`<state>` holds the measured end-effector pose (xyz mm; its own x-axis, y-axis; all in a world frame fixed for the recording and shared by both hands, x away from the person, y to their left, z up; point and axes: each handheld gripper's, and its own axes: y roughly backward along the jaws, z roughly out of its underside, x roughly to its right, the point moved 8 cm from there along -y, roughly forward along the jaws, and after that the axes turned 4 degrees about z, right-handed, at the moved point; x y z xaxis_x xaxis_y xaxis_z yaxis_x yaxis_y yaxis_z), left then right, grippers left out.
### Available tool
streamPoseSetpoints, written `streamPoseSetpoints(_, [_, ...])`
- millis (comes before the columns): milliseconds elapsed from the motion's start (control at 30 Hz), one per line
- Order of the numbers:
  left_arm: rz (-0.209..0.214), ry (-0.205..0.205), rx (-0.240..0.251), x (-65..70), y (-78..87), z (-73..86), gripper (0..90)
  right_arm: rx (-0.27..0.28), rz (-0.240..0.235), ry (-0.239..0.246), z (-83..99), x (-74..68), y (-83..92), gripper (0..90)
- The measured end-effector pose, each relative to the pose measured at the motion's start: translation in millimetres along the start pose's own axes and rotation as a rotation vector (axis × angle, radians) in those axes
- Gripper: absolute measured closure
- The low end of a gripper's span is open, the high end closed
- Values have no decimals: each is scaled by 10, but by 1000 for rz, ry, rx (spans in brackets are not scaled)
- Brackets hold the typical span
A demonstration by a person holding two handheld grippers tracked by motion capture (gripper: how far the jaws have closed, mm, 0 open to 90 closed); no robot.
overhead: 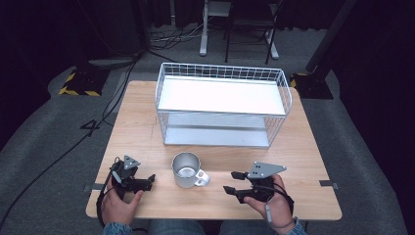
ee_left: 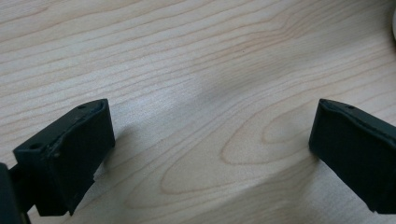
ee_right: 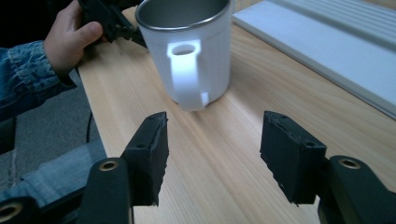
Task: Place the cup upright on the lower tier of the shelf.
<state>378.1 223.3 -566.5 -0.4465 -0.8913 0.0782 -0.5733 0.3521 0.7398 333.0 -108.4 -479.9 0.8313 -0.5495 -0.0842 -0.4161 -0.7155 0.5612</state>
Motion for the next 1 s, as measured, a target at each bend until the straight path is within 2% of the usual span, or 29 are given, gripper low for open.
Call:
streamPoseSetpoints(233, [1, 5, 2, 0, -10, -10, 5, -21, -47, 23, -61, -165, -206, 420])
streamPoseSetpoints(500, [-1, 7, 2, -1, -15, -16, 5, -22, -60, 26, -151, -191, -344, 434])
streamPoseSetpoints(667, [-5, 9, 2, -2, -17, -18, 3, -21, -64, 35, -179, -214, -474, 506])
streamPoseSetpoints(867, [-4, 10, 2, -2, -17, -18, 3, -50, -54, 91, -196, -262, -622, 577])
streamPoseSetpoints(933, [-4, 10, 2, -2, -17, -18, 3, -54, -35, 122, -225, -262, -666, 616])
streamPoseSetpoints(1000, [-4, 10, 2, -2, -17, -18, 3, -61, -25, 132, -237, -250, -688, 648])
